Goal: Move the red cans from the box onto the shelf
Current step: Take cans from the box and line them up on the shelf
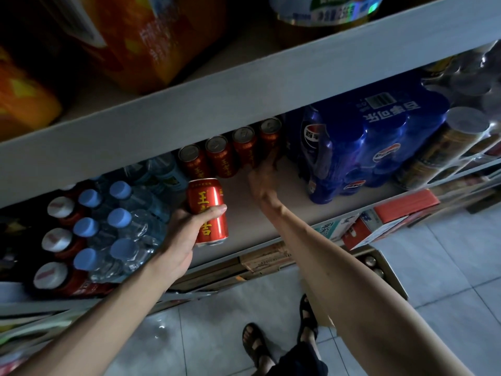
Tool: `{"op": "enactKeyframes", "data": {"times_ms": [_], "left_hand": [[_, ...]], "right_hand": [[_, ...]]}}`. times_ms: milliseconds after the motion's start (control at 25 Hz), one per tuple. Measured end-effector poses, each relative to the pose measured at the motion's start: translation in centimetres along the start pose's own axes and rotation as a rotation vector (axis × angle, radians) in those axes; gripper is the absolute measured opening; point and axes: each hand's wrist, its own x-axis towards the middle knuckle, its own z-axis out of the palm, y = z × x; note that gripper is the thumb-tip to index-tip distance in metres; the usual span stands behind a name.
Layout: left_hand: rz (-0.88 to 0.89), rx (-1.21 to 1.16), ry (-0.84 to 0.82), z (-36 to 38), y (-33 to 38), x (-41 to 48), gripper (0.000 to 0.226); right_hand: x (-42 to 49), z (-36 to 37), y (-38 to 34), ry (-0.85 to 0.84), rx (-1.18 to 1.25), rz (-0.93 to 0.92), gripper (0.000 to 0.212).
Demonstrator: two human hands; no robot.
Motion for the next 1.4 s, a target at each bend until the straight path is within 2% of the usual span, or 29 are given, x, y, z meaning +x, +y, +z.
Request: {"op": "enactKeyframes", "data": {"times_ms": [40,120,160,240,280,320,360,400,520,600,680,840,920,1040,1120,1240,1400], "left_hand": [[-0.003,0.001,0.003,0.1,-0.1,0.0,0.047],[-0.011,0.006,0.012,0.2,-0.3,0.0,0.051],[-0.009,0.007,0.015,0.3,-0.4,0.0,0.048],[0.02,0.016,-0.003,0.3,-0.6,-0.1,0.039],[0.035,0.024,-0.018,0.4,-0.7,-0.2,0.037],[0.045,0.025,-0.018,0.6,-0.8,-0.3,0.035],[0.042,0.023,0.001,0.8,-0.9,-0.4,0.032],[0.038,0.021,0.022,0.9,-1.0,-0.5,0.029],[0.032,-0.015,0.006,0.9,-0.8,-1.0,0.034],[-0.001,-0.066,-0.062,0.6,-0.5,-1.4,0.053],[-0.012,-0.108,-0.115,0.4,-0.3,-1.6,0.073],[-0.007,-0.114,-0.163,-0.2,0.1,-1.4,0.077],[-0.026,0.067,-0.16,-0.7,-0.4,-0.8,0.076],[0.013,0.743,-0.123,-1.4,-2.6,0.6,0.082],[0.088,1.101,-0.115,-1.6,-3.9,1.2,0.084],[-0.005,1.217,-0.142,-2.2,-5.0,1.8,0.088],[0.011,1.306,-0.187,-2.7,-5.6,2.2,0.078]], "right_hand": [[0.2,0.2,0.6,-0.049,-0.013,0.024,0.078],[0.5,0.4,1.1,0.015,-0.111,0.009,0.068],[-0.8,-0.3,0.3,-0.046,-0.154,0.027,0.064],[-2.8,-2.3,-0.7,-0.309,0.126,-0.03,0.088],[-2.6,-2.9,-0.4,-0.279,0.095,-0.074,0.082],[-3.0,-3.5,-0.7,-0.216,0.064,-0.061,0.056],[-4.1,-4.2,-1.5,-0.225,0.038,-0.024,0.032],[-5.5,-4.5,-1.6,-0.282,-0.004,-0.065,0.026],[-9.7,-5.3,-2.8,-0.619,-0.044,-0.165,0.048],[-10.7,-5.5,-2.9,-0.726,-0.047,-0.158,0.069],[-11.1,-5.0,-3.0,-0.671,-0.082,-0.152,0.08],[-10.6,-3.0,-2.2,-0.526,-0.114,-0.129,0.09],[-9.1,-2.3,-1.0,-0.449,-0.196,-0.125,0.089],[-7.0,-0.9,-0.3,-0.369,-0.23,-0.071,0.082],[-5.9,0.3,-0.2,-0.384,-0.166,-0.118,0.073],[-4.8,2.2,-0.4,-0.434,-0.104,-0.236,0.077],[-4.0,4.3,-0.3,-0.456,-0.067,-0.262,0.078]]}}
